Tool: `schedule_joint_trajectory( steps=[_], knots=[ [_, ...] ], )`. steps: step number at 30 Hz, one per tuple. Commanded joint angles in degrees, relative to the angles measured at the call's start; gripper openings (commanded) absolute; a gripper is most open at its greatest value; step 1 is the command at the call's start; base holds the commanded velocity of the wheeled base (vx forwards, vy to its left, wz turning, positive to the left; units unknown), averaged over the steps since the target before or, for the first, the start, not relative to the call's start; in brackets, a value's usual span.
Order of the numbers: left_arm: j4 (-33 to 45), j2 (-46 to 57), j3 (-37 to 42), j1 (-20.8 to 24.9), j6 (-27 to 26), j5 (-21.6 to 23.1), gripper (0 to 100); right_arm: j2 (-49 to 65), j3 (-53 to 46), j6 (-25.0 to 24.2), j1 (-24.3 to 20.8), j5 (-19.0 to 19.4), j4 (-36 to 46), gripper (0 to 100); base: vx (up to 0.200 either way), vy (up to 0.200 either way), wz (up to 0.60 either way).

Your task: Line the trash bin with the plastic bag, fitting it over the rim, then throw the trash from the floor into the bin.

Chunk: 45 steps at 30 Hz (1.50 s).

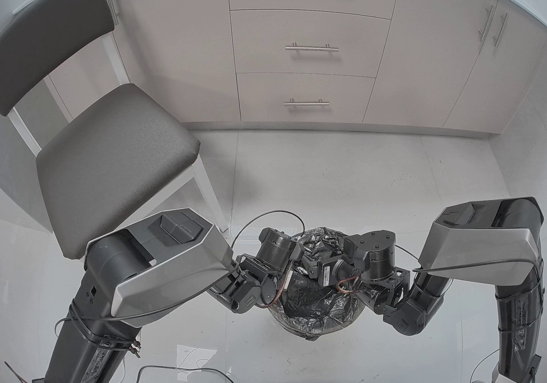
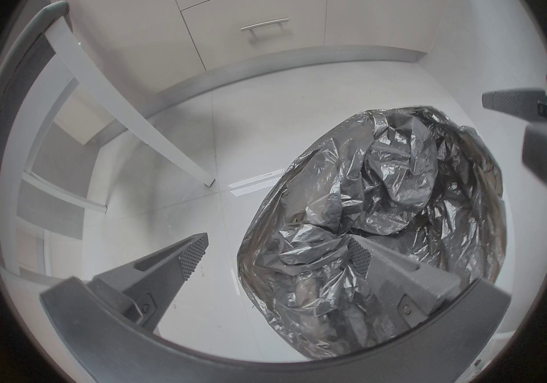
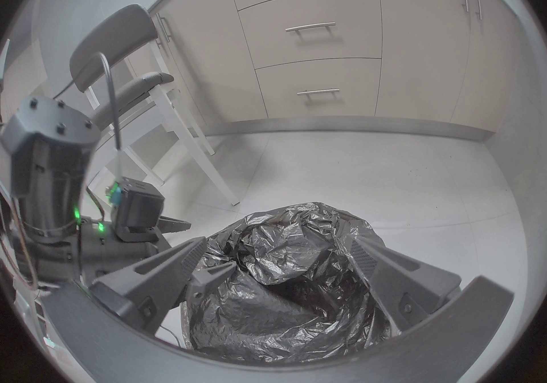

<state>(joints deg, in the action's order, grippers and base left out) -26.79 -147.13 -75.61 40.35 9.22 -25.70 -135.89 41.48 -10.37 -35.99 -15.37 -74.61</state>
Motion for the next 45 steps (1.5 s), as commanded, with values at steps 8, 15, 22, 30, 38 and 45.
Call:
schedule_joint_trajectory(
  steps=[8,15,22,30,38,45],
  knots=[
    [0.5,16.4,12.9,5.6,5.0,12.8,100,3.3,-1.6,0.1,2.4,0.9,0.7,100,0.000,0.000,0.00],
    [0.5,22.2,12.3,-2.0,6.0,21.8,100,4.3,2.2,0.9,13.1,1.3,1.3,100,0.000,0.000,0.00],
    [1.0,31.3,11.5,-11.9,6.3,32.2,100,1.4,10.9,0.3,21.3,1.8,10.5,100,0.000,0.000,0.00],
    [0.8,33.7,12.9,-12.4,6.3,32.6,100,-5.8,32.3,3.9,27.5,0.3,30.7,100,0.000,0.000,0.00],
    [0.3,33.1,12.1,-13.8,6.1,32.5,100,-15.8,54.0,9.8,27.7,-3.2,46.1,100,0.000,0.000,0.00],
    [0.3,32.9,11.9,-14.2,6.0,32.5,100,-21.3,70.5,10.3,26.7,-5.2,59.1,100,0.000,0.000,0.00]
  ],
)
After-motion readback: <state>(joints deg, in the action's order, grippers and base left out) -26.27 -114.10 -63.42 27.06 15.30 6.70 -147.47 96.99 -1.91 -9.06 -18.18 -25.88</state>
